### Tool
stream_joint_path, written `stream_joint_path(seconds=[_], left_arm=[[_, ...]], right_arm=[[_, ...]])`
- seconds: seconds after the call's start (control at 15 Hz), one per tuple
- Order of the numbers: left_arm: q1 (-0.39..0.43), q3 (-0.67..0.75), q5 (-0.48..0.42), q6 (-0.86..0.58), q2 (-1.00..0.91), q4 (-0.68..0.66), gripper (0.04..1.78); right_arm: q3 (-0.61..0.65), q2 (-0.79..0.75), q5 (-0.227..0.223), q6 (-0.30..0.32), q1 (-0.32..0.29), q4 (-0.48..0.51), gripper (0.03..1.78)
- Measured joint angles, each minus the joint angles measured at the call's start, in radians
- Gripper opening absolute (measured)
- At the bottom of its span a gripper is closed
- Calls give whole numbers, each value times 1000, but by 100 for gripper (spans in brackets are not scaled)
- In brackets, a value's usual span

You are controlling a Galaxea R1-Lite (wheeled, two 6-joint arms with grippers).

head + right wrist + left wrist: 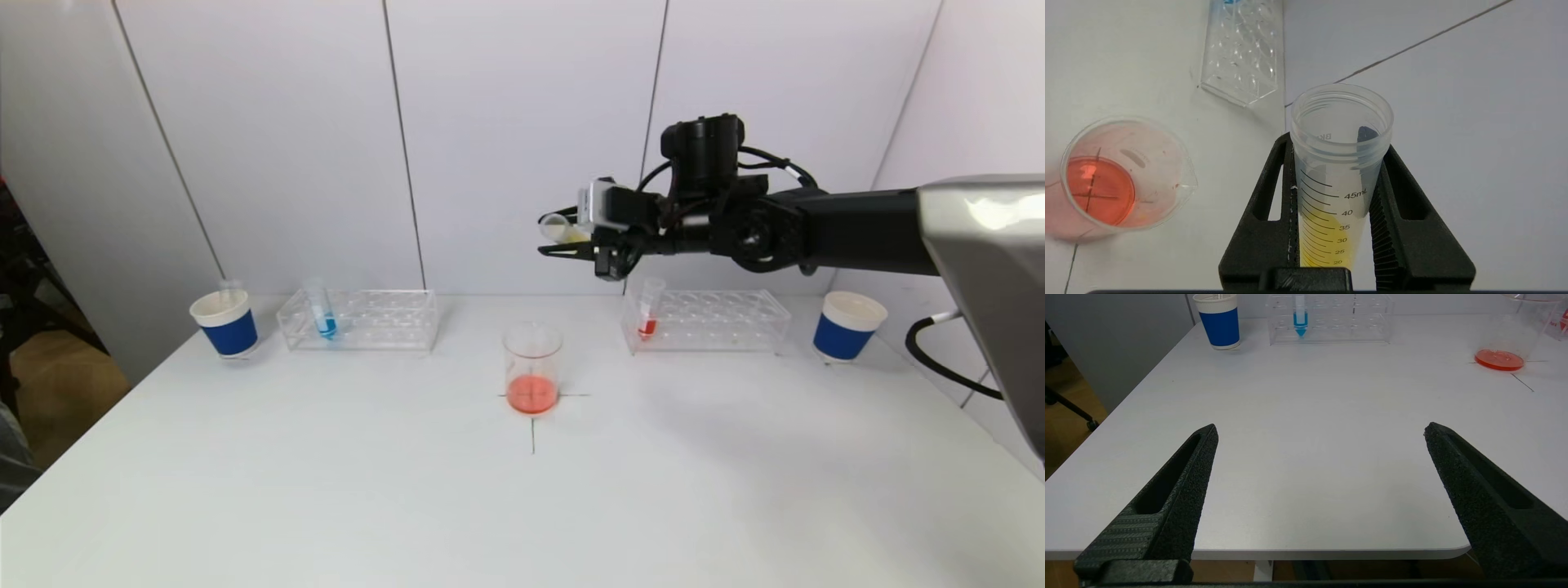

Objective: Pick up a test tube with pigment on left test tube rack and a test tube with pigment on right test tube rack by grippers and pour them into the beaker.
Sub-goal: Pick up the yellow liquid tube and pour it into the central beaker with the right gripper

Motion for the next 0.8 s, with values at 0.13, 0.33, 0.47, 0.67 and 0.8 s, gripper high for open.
stream_joint_path(seconds=[0.13,0.33,0.47,0.67,0.8], left_arm=[[0,0,0,0,0,0,176],[0,0,0,0,0,-1,176],[0,0,0,0,0,-1,176],[0,0,0,0,0,-1,176],[0,0,0,0,0,-1,176]], right_arm=[[4,17,17,-75,2,2,54],[7,52,42,-179,0,3,54],[10,73,56,-251,0,3,54],[13,96,75,-345,0,4,54],[13,111,81,-415,0,4,54]])
